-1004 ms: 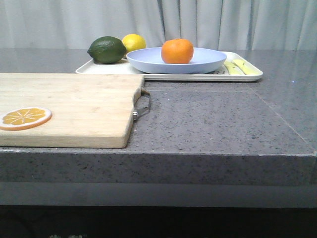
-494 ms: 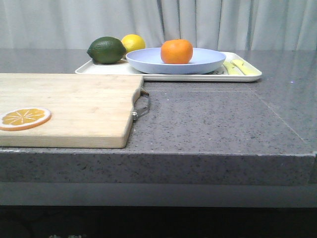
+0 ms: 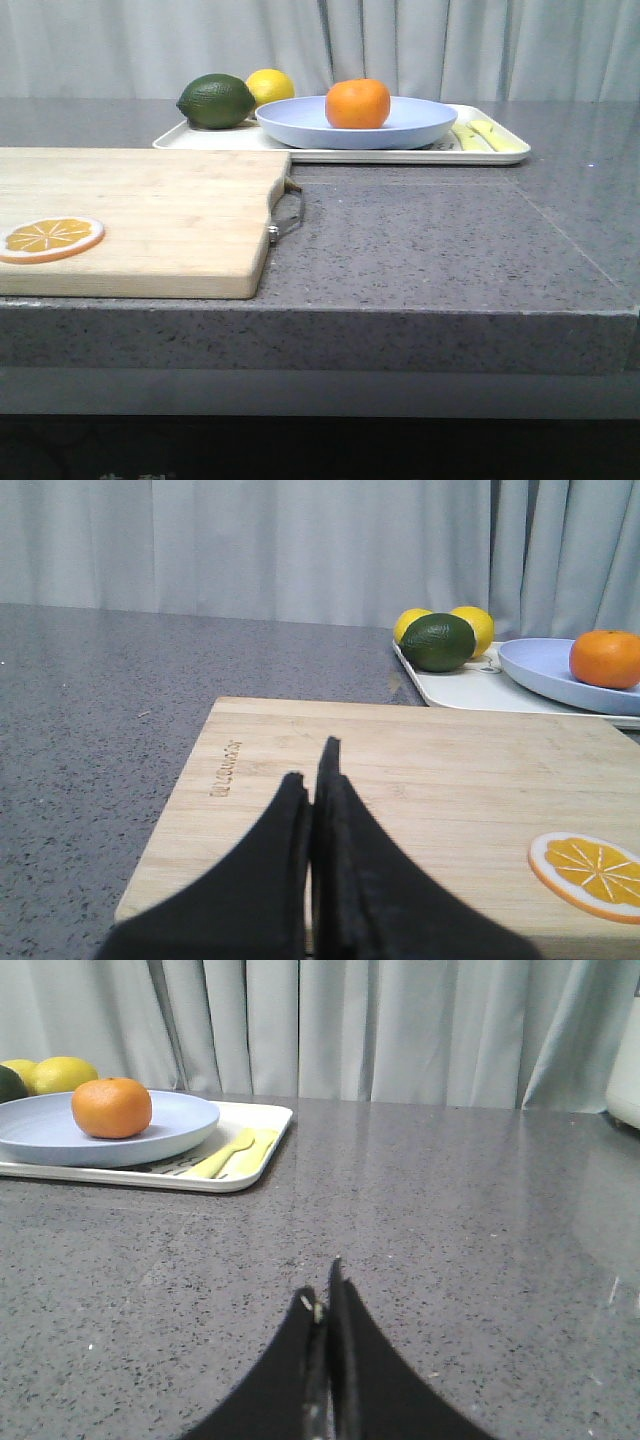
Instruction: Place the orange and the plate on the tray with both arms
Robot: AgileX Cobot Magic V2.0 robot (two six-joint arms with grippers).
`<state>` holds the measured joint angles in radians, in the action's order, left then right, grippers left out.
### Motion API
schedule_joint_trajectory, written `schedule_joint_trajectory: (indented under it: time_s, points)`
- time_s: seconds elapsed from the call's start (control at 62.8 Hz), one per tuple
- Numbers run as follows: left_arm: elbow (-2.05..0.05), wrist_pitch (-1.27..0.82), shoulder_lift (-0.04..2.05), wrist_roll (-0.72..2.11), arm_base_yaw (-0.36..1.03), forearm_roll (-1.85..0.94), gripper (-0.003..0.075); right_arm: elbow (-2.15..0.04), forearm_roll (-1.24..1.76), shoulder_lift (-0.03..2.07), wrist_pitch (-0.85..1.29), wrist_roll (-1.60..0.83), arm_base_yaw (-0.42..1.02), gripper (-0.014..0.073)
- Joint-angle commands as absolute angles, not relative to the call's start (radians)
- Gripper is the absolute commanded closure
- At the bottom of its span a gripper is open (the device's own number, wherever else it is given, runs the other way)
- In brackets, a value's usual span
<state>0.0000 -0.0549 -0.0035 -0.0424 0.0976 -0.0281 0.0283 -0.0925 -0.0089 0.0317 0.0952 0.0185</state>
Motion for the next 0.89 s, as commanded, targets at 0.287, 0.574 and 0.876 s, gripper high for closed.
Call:
schedule_joint_trajectory:
  time_s: [0.287, 0.574, 0.876]
  points:
    - [0.006, 0.028, -0.024, -0.044, 0.103, -0.037, 0.0738, 0.023, 0.008, -0.033, -0.056, 0.030, 0.012, 0.0662]
    - [0.006, 0.028, -0.024, -0.044, 0.103, -0.037, 0.0738, 0.023, 0.068, -0.033, -0.056, -0.020, 0.012, 0.0662]
    - [0.006, 0.028, -0.024, -0.044, 0.103, -0.037, 0.0738, 0.023, 0.068, -0.033, -0.056, -0.020, 0.012, 0.0662]
